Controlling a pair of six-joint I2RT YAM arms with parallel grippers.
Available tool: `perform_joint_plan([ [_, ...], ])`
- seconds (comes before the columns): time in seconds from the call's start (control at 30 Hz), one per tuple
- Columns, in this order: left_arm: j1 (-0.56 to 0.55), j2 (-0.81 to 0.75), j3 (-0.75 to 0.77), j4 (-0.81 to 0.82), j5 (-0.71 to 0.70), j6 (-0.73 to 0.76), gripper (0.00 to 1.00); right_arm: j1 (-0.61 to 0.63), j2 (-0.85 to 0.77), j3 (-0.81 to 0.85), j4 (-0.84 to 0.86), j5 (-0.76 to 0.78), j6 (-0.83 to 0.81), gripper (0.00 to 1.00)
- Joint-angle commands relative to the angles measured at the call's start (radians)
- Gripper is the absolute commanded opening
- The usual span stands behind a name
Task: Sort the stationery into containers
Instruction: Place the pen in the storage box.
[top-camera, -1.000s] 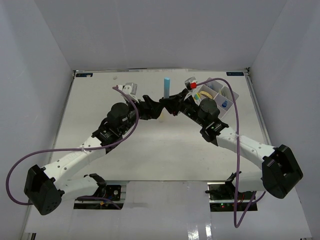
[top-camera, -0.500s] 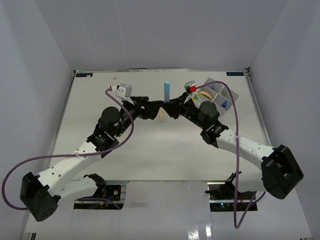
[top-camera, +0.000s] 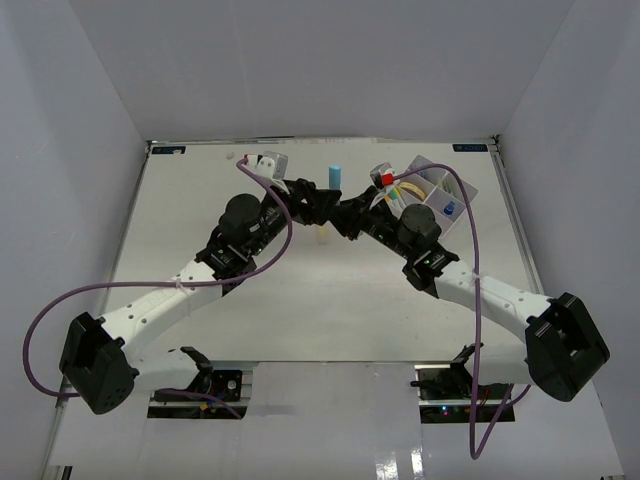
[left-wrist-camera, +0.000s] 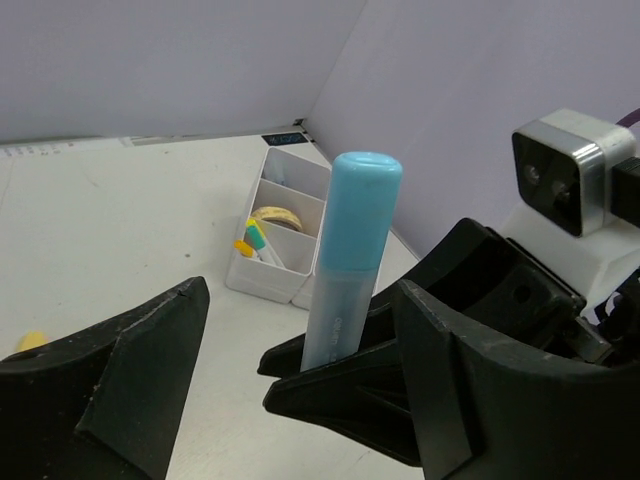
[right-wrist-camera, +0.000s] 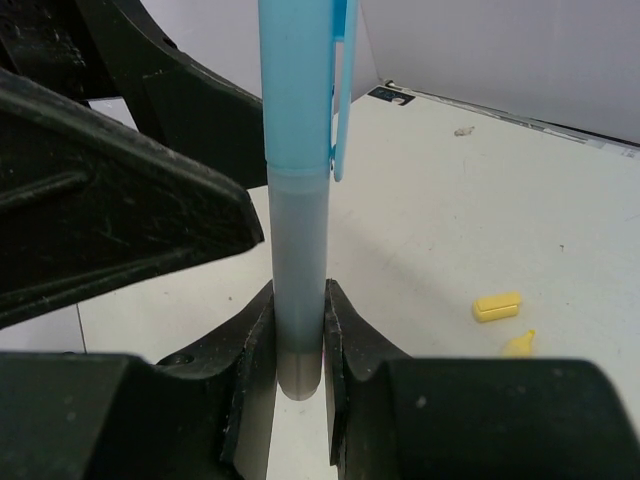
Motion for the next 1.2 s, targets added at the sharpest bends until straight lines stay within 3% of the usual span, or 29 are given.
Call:
perform_joint_plan([
  [0.0, -0.001, -0.003, 0.035, 0.044, 0.022, 0.006, 0.83, 0.004, -0.030, -0.006, 0.060, 0.002, -0.001, 0.08],
  [0.17, -0.003, 0.023, 0.028, 0.049, 0.082, -0.023, 0.75, 0.004, -0.035, -0.010, 0.066, 0.010, 0.001, 0.08],
  [0.5, -0.004, 0.049, 0.009, 0.052, 0.060, 0.014, 0.56, 0.004, -0.035, -0.006, 0.049, -0.007, 0.002, 0.08],
  [0.63, -0.003, 0.055, 0.014, 0.063, 0.065, 0.024, 0.41, 0.004, -0.041, -0.006, 0.031, -0.009, -0.004, 0.09],
  [0.8, -0.003, 0.035, -0.023, 0.093, 0.068, 0.050, 0.26, 0.004, -0.056, -0.003, -0.004, -0.018, -0.010, 0.30],
  [0.93, -0.003, 0.003, -0.049, 0.090, 0.039, 0.112, 0.20, 0.004, -0.079, 0.003, -0.093, -0.013, -0.025, 0.51],
  [1.03, -0.003, -0.011, -0.055, 0.076, 0.008, 0.146, 0.18, 0.004, -0.101, -0.009, -0.136, -0.009, -0.030, 0.61],
  [1.17, -0.004, -0.037, -0.069, 0.057, 0.013, 0.204, 0.18, 0.002, -0.156, -0.029, -0.233, -0.001, -0.053, 0.68],
])
